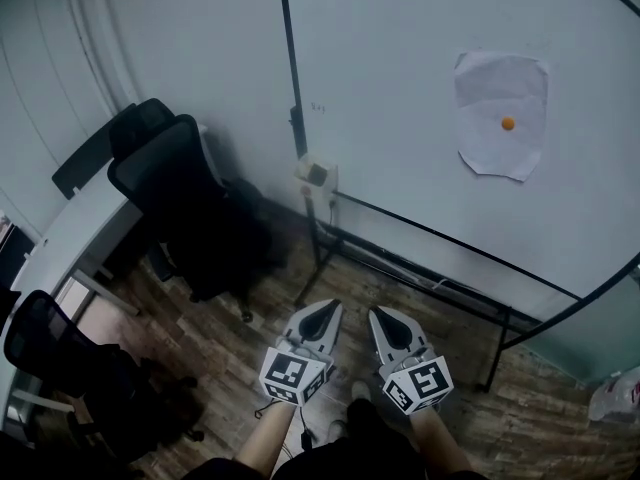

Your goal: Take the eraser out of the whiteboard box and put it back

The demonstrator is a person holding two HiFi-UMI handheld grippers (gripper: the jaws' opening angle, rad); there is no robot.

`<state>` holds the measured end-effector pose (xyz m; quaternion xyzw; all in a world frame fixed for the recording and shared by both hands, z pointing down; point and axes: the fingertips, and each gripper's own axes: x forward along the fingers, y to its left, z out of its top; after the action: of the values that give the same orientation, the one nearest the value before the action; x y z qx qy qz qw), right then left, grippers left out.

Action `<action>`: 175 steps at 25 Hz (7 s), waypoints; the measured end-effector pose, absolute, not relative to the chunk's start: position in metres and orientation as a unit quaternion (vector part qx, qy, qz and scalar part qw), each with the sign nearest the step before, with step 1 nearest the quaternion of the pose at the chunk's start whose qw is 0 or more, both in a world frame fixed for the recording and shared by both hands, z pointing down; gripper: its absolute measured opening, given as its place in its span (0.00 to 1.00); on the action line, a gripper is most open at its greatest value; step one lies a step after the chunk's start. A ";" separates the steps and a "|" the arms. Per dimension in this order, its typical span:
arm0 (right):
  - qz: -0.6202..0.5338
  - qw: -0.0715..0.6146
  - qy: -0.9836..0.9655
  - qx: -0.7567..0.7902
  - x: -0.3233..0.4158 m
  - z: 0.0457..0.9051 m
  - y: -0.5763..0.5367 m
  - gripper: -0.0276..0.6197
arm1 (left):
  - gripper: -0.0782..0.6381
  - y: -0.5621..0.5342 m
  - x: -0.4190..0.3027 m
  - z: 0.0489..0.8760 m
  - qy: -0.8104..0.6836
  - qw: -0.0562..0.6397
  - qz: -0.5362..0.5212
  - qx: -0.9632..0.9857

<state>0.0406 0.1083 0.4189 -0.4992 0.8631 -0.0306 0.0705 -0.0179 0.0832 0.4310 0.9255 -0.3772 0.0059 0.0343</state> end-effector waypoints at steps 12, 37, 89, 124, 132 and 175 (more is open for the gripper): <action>-0.037 0.077 0.883 -0.461 0.062 0.417 0.009 0.05 | 0.12 -0.015 -0.001 0.426 -0.417 0.036 0.008 0.908; -0.065 0.075 0.906 -0.412 0.045 0.436 -0.145 0.05 | 0.12 -0.164 -0.019 0.439 -0.465 0.039 0.016 0.884; -0.112 -0.070 0.908 -0.398 -0.015 0.527 -0.388 0.36 | 0.12 -0.345 -0.073 0.499 -0.459 0.085 0.057 0.882; 0.027 0.117 0.895 -0.430 0.034 0.360 -0.318 0.24 | 0.12 -0.323 -0.073 0.413 -0.478 0.010 -0.012 0.878; 0.046 0.169 0.884 -0.434 0.059 0.325 -0.292 0.24 | 0.12 -0.294 -0.074 0.353 -0.487 -0.033 -0.065 0.871; 0.052 0.164 0.892 -0.419 0.072 0.329 -0.288 0.24 | 0.12 -0.288 -0.051 0.355 -0.503 -0.040 -0.050 0.862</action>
<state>0.0718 -0.2875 0.3285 -0.4191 0.8915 0.0521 0.1638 -0.0508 -0.2881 0.3551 0.8619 -0.5031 -0.0497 -0.0402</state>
